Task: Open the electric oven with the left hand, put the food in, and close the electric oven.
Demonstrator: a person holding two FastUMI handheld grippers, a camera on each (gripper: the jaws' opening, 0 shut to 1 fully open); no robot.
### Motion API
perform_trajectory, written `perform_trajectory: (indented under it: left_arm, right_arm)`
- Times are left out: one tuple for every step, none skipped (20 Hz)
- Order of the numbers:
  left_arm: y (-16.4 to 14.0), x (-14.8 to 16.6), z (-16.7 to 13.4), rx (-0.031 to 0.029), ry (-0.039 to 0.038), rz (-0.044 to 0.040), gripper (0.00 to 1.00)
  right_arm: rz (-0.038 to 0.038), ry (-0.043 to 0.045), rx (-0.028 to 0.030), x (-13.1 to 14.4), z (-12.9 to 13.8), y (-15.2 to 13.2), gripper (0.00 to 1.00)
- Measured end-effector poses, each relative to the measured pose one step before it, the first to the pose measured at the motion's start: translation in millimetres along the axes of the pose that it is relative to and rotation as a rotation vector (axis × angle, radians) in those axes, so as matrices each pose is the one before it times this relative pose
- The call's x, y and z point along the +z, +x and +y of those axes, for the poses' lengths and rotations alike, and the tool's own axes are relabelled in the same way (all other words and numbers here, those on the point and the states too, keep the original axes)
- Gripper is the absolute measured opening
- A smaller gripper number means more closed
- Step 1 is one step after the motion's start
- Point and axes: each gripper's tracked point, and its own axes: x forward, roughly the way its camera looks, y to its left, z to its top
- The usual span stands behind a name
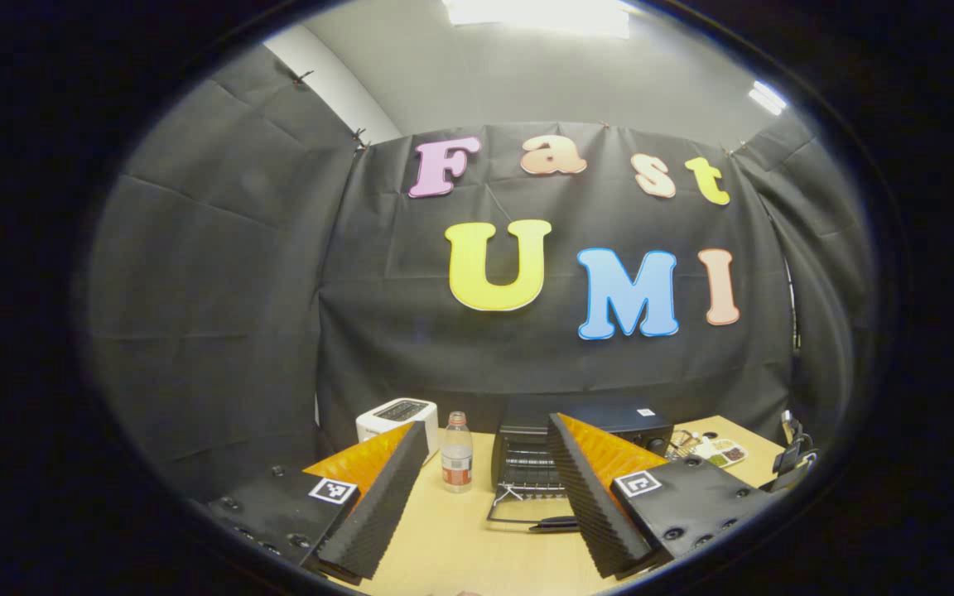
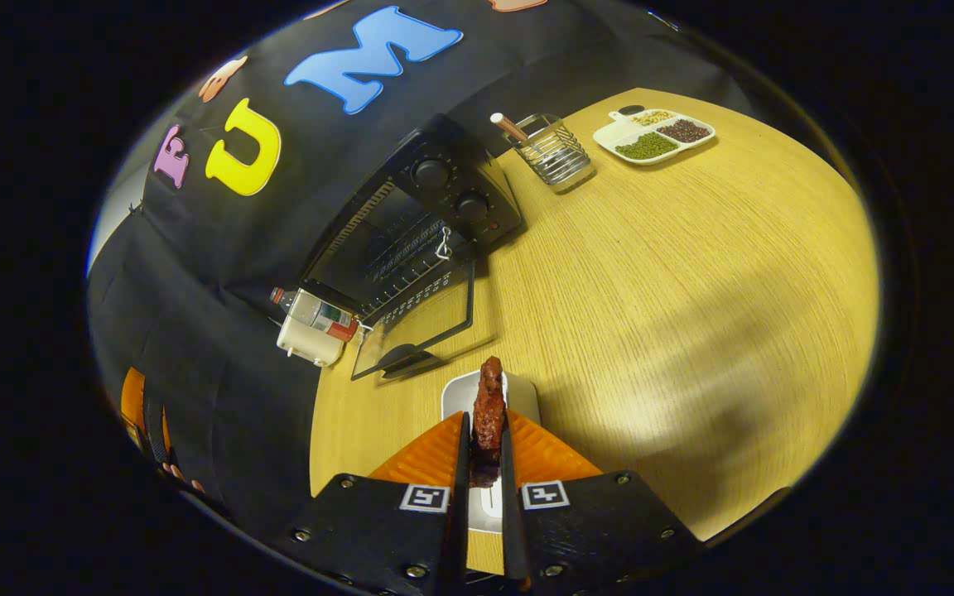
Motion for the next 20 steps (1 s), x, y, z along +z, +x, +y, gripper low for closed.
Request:
perform_trajectory:
  left_arm:
    - [0.75,-1.79,0.08,-0.00351,-0.00260,0.00123,1.00]
    - [0.86,-0.11,0.46,-0.00298,-0.00069,0.00175,1.00]
    - [1.20,0.12,-0.56,-0.00537,-0.00101,0.00011,1.00]
    - [1.79,-1.70,-0.35,-0.00371,-0.00132,0.00079,1.00]
    - [2.34,-2.02,-0.89,-0.00500,-0.00275,0.00328,1.00]
    - [1.54,-0.26,-0.08,-0.00382,-0.00364,0.00313,1.00]
    - [3.45,-2.76,-0.02,-0.00312,-0.00491,0.00219,1.00]
    - [1.25,-1.24,0.03,-0.00305,-0.00403,0.00281,1.00]
    - [1.14,-0.36,0.44,-0.00206,-0.00155,0.00154,1.00]
    - [2.31,-1.10,1.79,-0.00145,0.00123,-0.00005,1.00]
    - [1.57,1.47,0.97,-0.00048,0.00345,-0.00055,1.00]
    - [0.99,0.11,1.49,0.00027,0.00264,-0.00053,0.97]
    - [0.07,1.34,1.79,0.00043,0.00096,-0.00001,0.97]
    - [2.03,-1.10,0.31,0.00153,0.00024,0.00073,0.97]
    - [0.66,-0.76,1.36,0.00287,0.00001,0.00054,0.97]
    - [-0.36,0.51,2.07,0.00247,-0.00127,0.00070,0.97]
    - [0.39,0.71,1.46,0.00153,-0.00086,0.00077,0.97]
    - [1.54,-2.04,-0.60,-0.00041,-0.00208,0.00140,1.00]
    - [0.41,-1.23,0.09,-0.00170,0.00092,0.00389,1.00]
    - [-0.33,-0.22,1.39,0.00243,0.00198,0.00069,1.00]
  right_arm:
    - [-0.00637,0.01077,0.00315,1.18,2.24,-1.56,0.16]
    - [-0.01148,0.00796,0.00521,3.79,3.15,-1.44,0.16]
    - [-0.01330,0.00262,0.00487,4.37,3.32,-2.62,0.16]
    - [-0.01307,-0.00809,0.00276,4.04,2.41,-2.04,0.16]
    - [-0.00435,-0.01968,0.00189,2.27,1.14,-0.26,0.16]
    - [0.00451,-0.01390,-0.00582,0.17,-1.23,1.31,0.16]
    - [0.01453,0.00345,-0.00072,-1.75,-1.40,3.21,0.16]
    - [0.02050,0.01565,0.00135,-1.89,-0.50,1.44,0.16]
    - [0.01296,0.01609,-0.00222,-2.95,-0.12,3.66,0.16]
    - [0.01427,0.00401,-0.00561,-1.90,-1.69,2.42,0.16]
    - [0.00684,0.00113,-0.00530,-2.01,-0.48,1.53,0.16]
    - [0.00968,0.00571,-0.00027,-0.78,-0.43,1.99,0.16]
    - [0.01263,0.00990,0.00871,-2.99,2.30,1.65,0.16]
    - [-0.00425,-0.00801,0.00652,1.38,1.13,3.16,0.16]
    - [-0.02360,-0.00675,-0.02292,3.29,-5.52,-3.13,0.16]
    - [0.01970,-0.01071,0.03336,-3.91,5.85,5.13,0.05]
    - [0.00505,-0.01363,0.00091,-5.56,2.99,-6.74,0.05]
    - [0.00458,-0.01500,0.01547,-0.64,2.18,5.30,0.05]
    - [-0.00985,-0.00073,0.00096,0.78,2.01,-2.07,0.05]
    - [-0.00987,0.00154,0.00654,2.99,1.11,-0.70,0.05]
